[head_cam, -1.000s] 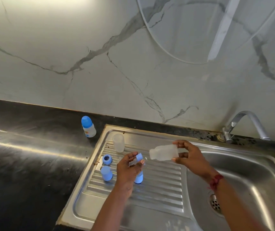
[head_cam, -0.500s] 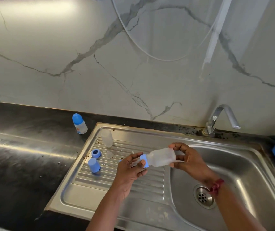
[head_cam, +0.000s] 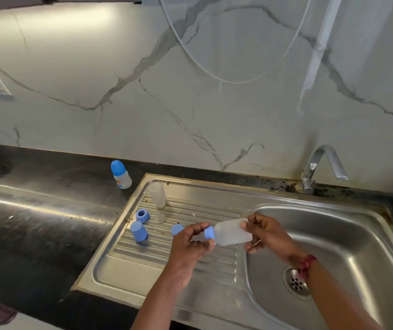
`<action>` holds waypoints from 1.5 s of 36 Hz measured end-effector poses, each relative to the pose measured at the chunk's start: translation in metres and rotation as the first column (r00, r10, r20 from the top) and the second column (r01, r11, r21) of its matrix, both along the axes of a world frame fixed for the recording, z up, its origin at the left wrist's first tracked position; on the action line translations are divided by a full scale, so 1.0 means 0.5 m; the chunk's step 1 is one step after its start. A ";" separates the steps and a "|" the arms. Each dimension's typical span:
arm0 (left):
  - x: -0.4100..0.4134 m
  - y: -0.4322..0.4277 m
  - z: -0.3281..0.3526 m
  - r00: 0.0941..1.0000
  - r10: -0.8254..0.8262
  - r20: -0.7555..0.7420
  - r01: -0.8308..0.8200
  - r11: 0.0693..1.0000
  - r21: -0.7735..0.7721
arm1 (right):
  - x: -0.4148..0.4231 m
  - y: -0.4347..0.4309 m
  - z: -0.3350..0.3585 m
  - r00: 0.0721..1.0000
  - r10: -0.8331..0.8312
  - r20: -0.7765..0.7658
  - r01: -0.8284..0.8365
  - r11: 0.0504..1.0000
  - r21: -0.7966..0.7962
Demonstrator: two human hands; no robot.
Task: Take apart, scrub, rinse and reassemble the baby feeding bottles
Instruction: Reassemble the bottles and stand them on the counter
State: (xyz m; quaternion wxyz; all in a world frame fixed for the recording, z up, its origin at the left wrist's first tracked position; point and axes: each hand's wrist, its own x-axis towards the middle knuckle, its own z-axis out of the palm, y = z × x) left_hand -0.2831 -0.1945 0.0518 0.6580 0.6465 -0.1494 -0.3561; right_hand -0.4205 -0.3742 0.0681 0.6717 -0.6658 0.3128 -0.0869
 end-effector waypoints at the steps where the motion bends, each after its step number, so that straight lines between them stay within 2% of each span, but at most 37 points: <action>1: 0.000 -0.001 -0.001 1.000 0.004 0.005 -0.004 1.000 0.000 | 0.002 0.003 0.001 1.000 0.000 -0.014 0.000 1.000 -0.002; 5: 0.004 -0.005 -0.003 0.999 -0.004 -0.034 0.002 0.998 -0.062 | 0.014 0.012 0.003 0.998 -0.032 -0.062 0.034 0.999 0.030; 8: 0.004 -0.010 -0.009 0.996 -0.008 -0.088 -0.004 0.991 -0.136 | 0.023 0.010 0.001 0.987 -0.024 -0.162 0.022 1.000 -0.013; 14: 0.009 -0.024 -0.010 0.939 -0.031 -0.342 -0.088 0.941 -0.328 | 0.038 0.014 -0.008 0.959 -0.014 -0.282 -0.005 0.998 -0.066; 20: 0.025 -0.044 -0.009 0.909 0.001 -0.417 -0.145 0.938 -0.314 | 0.063 -0.002 -0.026 0.952 -0.036 -0.304 0.041 0.999 0.011; 23: 0.033 -0.055 -0.007 0.893 0.020 -0.449 -0.172 0.938 -0.301 | 0.080 -0.009 -0.025 0.967 -0.103 -0.234 0.126 0.989 0.082; 26: 0.047 -0.065 -0.013 0.873 0.034 -0.486 -0.206 0.930 -0.305 | 0.092 -0.015 -0.017 0.986 -0.157 -0.059 0.157 0.988 -0.001; 29: 0.062 -0.073 -0.020 0.859 0.039 -0.510 -0.217 0.931 -0.295 | 0.086 -0.027 -0.013 0.989 -0.088 0.123 0.094 0.994 -0.048; 31: 0.072 -0.075 -0.023 0.850 0.032 -0.525 -0.218 0.930 -0.297 | 0.084 -0.037 -0.022 0.983 -0.009 0.182 0.026 0.996 -0.090; 36: 0.089 -0.074 -0.030 0.866 0.022 -0.499 -0.187 0.941 -0.282 | 0.097 -0.037 -0.038 0.991 0.018 0.135 0.011 0.978 -0.209; 41: 0.098 -0.076 -0.028 0.883 -0.017 -0.469 -0.134 0.949 -0.286 | 0.100 -0.033 -0.035 0.991 -0.061 0.122 0.066 0.997 -0.038; 45: 0.096 -0.074 -0.027 0.904 -0.040 -0.426 -0.097 0.951 -0.295 | 0.103 -0.028 -0.032 0.992 -0.108 0.071 0.109 0.994 -0.015; 54: 0.086 -0.073 -0.033 0.940 -0.065 -0.336 -0.027 0.965 -0.262 | 0.086 -0.012 -0.037 0.998 -0.064 -0.029 0.063 0.998 -0.027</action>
